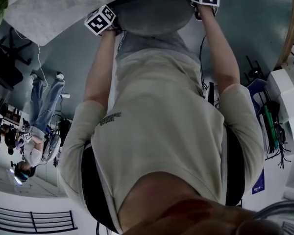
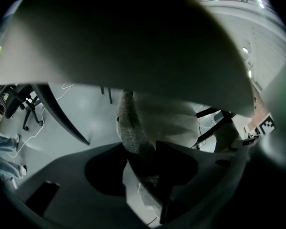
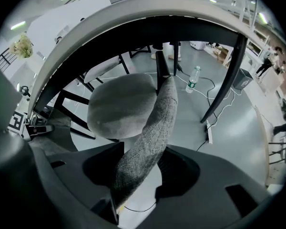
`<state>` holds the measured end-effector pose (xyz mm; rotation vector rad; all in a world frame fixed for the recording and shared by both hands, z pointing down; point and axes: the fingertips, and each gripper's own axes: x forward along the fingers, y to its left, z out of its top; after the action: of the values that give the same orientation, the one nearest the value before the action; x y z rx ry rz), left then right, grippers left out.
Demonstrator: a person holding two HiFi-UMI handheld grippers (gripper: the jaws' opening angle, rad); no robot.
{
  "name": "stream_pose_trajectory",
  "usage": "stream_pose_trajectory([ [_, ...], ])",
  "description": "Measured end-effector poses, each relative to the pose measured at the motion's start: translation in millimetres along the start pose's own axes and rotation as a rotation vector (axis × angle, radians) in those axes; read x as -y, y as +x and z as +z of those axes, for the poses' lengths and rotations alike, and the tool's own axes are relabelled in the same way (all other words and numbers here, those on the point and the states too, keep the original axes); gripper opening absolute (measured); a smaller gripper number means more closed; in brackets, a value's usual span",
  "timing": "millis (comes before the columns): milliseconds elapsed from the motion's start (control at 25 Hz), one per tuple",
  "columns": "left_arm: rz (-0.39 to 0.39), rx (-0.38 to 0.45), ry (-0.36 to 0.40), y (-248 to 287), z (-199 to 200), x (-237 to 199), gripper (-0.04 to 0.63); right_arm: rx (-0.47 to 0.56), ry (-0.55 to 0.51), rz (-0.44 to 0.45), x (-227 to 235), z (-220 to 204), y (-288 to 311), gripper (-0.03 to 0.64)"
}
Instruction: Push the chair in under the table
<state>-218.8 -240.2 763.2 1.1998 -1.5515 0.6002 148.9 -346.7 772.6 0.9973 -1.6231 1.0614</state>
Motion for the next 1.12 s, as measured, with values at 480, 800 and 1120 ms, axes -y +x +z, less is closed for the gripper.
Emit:
stream_pose_trajectory([
  [480,0.025,-0.005,0.064,-43.6,3.1,20.9,0.195,0.021,0.005,-0.02,10.3,2.9,-37.7,0.249],
  [800,0.001,0.069,0.117,-114.7,18.3,32.3,0.193,0.154,-0.055,0.007,-6.2,26.5,-116.4,0.214],
  [1120,-0.037,0.29,0.144,-203.9,82.0,72.7,0.181,0.402,-0.119,0.093,-39.8,80.1,-221.9,0.172],
])
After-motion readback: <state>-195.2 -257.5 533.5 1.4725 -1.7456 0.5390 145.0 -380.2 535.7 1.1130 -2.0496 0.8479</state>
